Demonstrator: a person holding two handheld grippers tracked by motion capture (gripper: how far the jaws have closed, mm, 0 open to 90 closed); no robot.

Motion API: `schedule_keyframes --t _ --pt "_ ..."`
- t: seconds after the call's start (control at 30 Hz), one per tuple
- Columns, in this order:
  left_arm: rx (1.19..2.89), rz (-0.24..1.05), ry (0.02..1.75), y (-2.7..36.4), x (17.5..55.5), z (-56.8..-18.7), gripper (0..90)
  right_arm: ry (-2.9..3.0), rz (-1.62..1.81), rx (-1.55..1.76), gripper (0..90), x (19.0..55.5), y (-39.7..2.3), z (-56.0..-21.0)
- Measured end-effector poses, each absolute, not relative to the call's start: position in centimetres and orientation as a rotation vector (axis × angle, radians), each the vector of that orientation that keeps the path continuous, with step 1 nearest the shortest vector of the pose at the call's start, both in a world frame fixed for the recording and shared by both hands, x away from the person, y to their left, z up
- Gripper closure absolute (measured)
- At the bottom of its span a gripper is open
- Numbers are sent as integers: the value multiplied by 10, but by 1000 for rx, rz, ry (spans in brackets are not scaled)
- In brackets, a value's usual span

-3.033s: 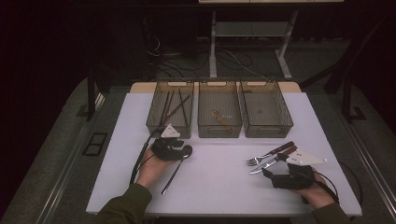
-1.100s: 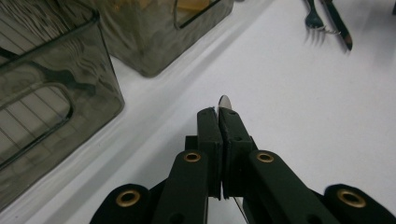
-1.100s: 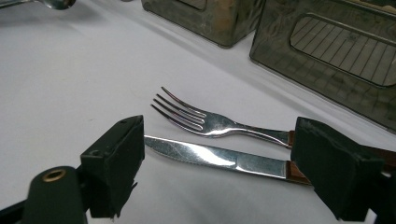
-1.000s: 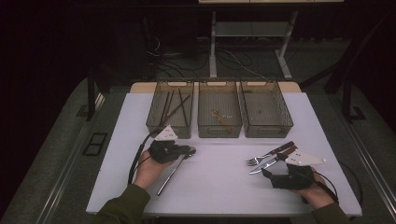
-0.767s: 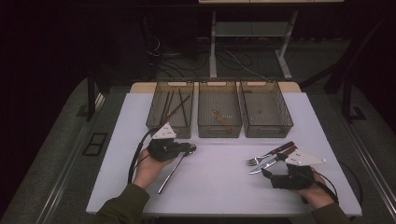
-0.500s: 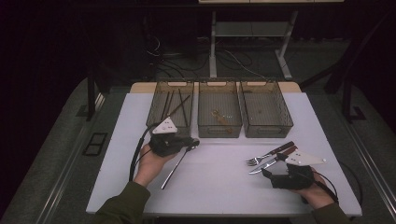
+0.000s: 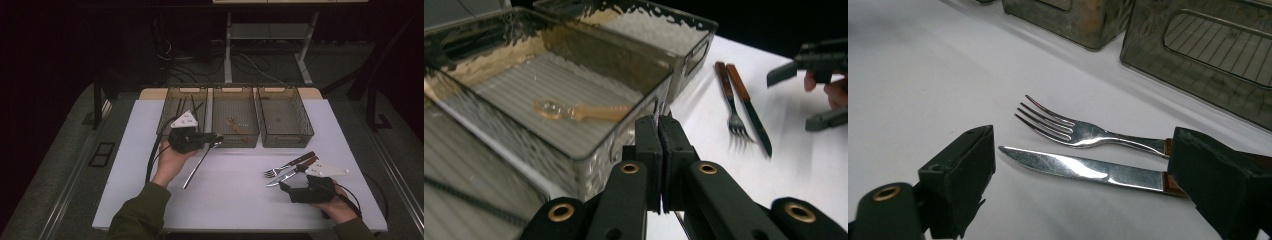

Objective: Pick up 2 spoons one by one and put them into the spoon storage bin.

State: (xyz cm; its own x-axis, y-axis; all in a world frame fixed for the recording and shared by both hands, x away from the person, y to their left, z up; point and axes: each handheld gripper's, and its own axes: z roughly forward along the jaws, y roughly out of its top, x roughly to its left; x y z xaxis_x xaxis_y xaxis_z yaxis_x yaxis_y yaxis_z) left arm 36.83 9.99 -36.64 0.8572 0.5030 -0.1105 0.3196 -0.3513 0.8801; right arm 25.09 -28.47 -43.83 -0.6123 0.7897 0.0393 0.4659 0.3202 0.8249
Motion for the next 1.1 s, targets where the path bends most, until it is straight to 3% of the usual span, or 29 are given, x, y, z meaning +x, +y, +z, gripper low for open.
schedule_keyframes --t 1.1 --pt "2021 354 572 44 444 -320 880 2201 1222 1130 118 250 -286 -436"
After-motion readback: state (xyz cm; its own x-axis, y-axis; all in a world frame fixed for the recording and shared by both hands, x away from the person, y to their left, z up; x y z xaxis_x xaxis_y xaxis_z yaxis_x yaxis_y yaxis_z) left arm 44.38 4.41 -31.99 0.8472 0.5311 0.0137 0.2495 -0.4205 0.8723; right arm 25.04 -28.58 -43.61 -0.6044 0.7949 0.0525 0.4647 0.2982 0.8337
